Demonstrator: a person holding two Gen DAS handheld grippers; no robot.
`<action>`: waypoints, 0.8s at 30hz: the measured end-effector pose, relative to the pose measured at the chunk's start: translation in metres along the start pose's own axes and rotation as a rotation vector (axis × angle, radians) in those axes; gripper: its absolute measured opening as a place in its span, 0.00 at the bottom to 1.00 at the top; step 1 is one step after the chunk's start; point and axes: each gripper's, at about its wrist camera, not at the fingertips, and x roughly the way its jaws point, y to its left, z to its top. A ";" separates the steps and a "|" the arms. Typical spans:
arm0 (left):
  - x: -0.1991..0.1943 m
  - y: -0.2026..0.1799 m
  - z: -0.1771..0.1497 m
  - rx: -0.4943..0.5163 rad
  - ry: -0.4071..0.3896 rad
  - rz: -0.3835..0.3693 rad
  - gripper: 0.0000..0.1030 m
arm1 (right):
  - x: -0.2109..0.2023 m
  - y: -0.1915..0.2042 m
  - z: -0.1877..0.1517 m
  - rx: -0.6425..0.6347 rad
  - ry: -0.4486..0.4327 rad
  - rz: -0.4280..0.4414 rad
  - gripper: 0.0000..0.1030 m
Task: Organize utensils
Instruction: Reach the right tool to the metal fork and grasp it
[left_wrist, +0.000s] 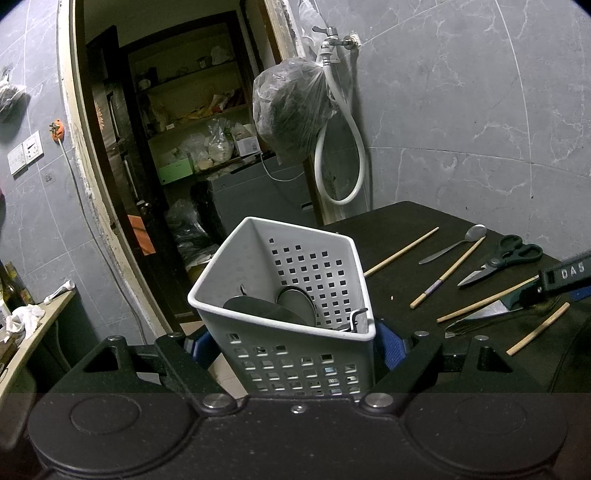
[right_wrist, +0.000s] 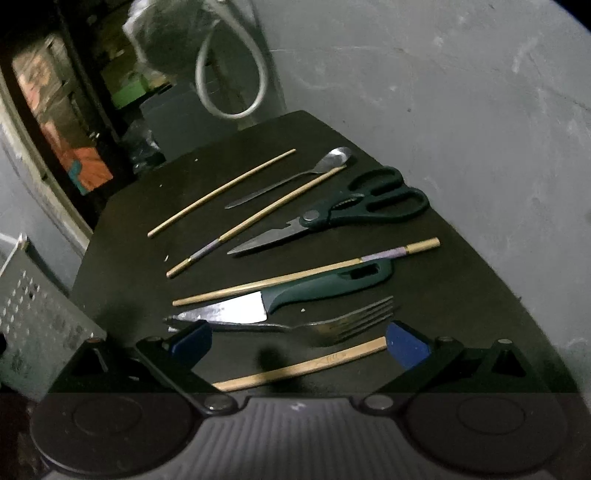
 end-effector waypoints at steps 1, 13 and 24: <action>0.000 0.000 0.000 0.000 0.000 0.000 0.83 | 0.001 -0.002 0.001 0.020 0.000 0.002 1.00; 0.001 0.000 0.000 0.001 0.000 0.001 0.83 | 0.016 -0.026 0.011 0.238 0.013 -0.031 0.90; 0.000 0.000 0.000 0.001 0.000 0.001 0.83 | 0.019 -0.026 0.011 0.259 0.019 -0.051 0.52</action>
